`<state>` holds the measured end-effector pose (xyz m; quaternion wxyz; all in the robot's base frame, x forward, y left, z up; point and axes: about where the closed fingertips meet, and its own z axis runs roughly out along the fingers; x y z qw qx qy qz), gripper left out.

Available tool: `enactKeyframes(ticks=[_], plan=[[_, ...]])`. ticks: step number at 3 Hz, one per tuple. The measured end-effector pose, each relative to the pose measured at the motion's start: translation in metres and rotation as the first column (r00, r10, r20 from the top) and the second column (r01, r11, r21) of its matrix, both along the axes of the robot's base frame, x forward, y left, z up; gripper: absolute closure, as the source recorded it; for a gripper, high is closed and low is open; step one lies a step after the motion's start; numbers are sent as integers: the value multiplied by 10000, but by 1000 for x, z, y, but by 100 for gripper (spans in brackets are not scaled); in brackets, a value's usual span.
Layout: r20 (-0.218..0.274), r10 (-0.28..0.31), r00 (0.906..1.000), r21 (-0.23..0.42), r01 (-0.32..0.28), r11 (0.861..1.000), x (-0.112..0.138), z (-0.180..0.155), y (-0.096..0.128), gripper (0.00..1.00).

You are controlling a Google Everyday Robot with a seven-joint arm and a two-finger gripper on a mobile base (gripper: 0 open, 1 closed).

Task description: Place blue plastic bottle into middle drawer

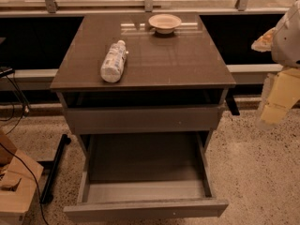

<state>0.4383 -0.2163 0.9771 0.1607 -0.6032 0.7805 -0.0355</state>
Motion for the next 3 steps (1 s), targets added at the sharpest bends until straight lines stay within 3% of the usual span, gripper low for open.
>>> enactKeyframes(ticks=[1,3], plan=[[33,6,10000,34,-6,10000,1,0,1,0],[62,53,10000,1440,-61,9896,28,-20,42,0]])
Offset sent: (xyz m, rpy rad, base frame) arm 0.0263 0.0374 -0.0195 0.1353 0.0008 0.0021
